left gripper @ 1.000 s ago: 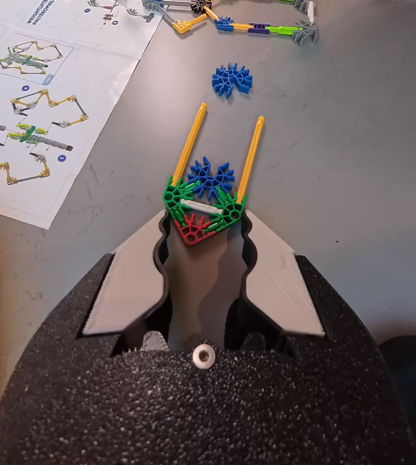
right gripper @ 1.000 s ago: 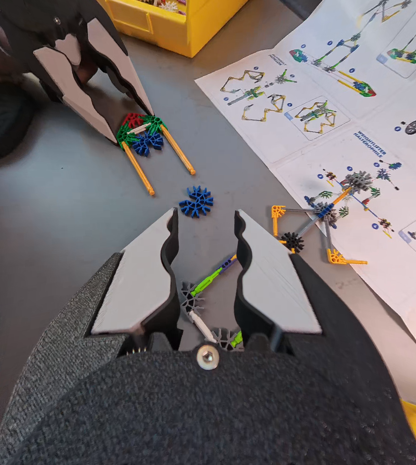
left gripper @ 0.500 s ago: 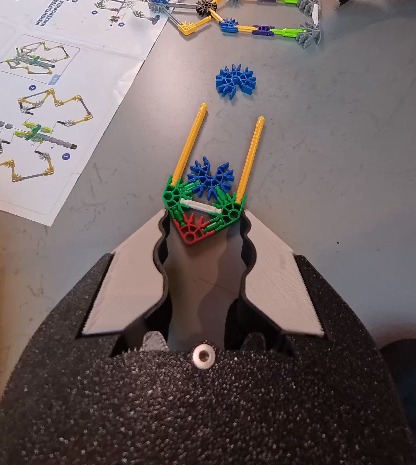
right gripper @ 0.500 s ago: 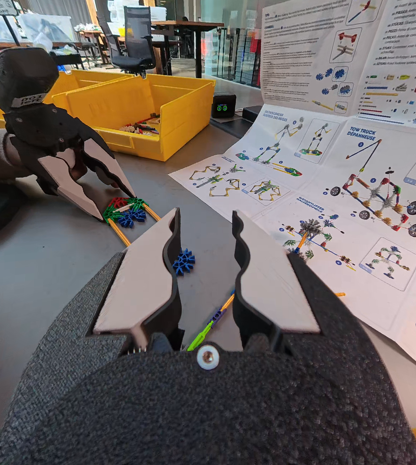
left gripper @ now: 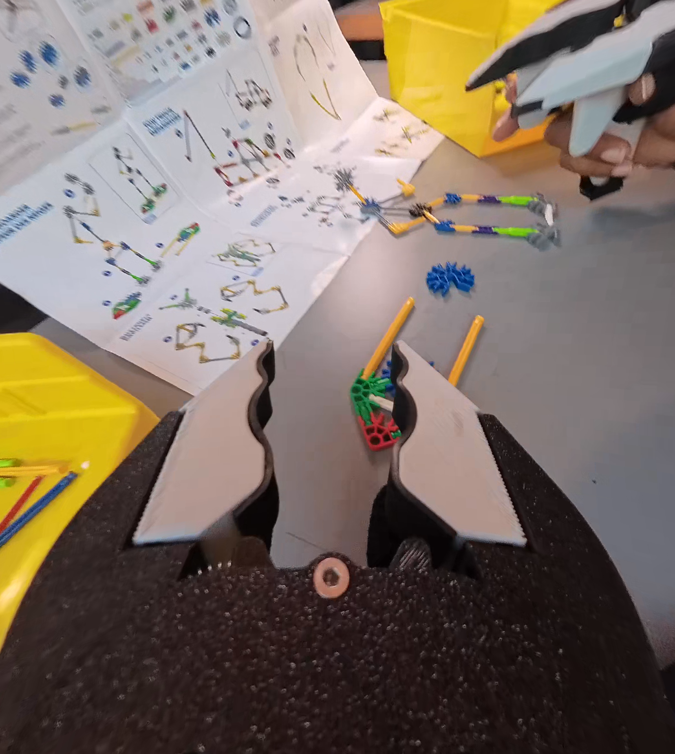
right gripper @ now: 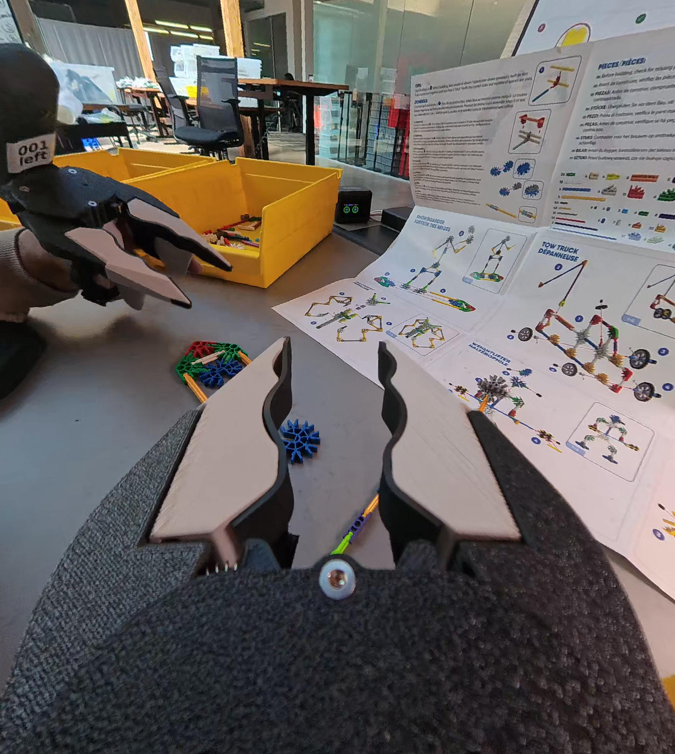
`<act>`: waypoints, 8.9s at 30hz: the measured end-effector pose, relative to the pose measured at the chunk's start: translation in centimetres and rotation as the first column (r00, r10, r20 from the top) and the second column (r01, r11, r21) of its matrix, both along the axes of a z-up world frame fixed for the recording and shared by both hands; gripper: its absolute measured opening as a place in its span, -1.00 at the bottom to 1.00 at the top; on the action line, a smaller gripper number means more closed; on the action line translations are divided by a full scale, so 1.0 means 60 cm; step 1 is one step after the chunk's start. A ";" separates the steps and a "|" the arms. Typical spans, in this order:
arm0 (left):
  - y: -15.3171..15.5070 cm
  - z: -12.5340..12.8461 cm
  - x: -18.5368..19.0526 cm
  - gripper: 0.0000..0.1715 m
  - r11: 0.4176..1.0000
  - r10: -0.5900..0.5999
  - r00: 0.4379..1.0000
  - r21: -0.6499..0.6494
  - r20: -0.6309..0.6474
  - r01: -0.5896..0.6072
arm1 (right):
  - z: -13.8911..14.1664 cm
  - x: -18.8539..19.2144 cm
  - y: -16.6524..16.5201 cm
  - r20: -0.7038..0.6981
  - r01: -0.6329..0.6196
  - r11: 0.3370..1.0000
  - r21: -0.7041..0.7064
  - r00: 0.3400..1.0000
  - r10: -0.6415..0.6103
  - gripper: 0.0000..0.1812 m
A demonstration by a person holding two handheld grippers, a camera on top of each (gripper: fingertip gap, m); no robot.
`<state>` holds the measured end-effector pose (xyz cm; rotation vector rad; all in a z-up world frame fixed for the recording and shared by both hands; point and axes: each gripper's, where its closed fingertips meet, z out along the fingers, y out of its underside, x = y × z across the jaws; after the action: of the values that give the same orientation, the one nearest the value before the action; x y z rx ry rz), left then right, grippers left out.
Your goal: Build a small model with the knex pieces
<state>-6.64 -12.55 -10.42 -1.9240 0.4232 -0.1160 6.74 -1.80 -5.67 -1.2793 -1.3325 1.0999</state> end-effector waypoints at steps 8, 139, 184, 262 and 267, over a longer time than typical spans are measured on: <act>-0.019 0.120 -0.105 -0.28 0.886 0.283 0.949 0.342 0.139 -0.314 | 0.002 -0.003 0.019 -0.028 0.046 0.999 -0.025 0.998 -0.047 -0.51; 0.073 0.062 -0.268 -0.94 0.853 -0.131 0.960 -0.522 -0.248 -0.018 | -0.041 0.011 0.089 0.080 0.164 0.958 -0.235 0.986 -0.149 -0.57; 0.090 0.042 -0.427 -0.82 0.727 0.378 0.896 -0.525 -0.233 -0.443 | -0.034 0.022 0.077 0.117 0.187 0.981 0.061 0.974 -0.193 -0.41; 0.098 -0.097 -0.452 -0.86 0.552 0.594 0.796 -0.660 -0.116 -0.509 | -0.006 0.038 0.082 0.069 0.193 0.976 0.102 0.977 -0.200 -0.42; 0.110 -0.100 -0.454 -0.87 0.555 0.610 0.787 -0.661 -0.089 -0.505 | -0.007 0.039 0.084 0.071 0.195 0.976 0.101 0.977 -0.202 -0.42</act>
<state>-33.87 -5.96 -16.44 -2.6419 -0.4395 0.0227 9.08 3.24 -6.08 -1.3676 -1.2694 0.8457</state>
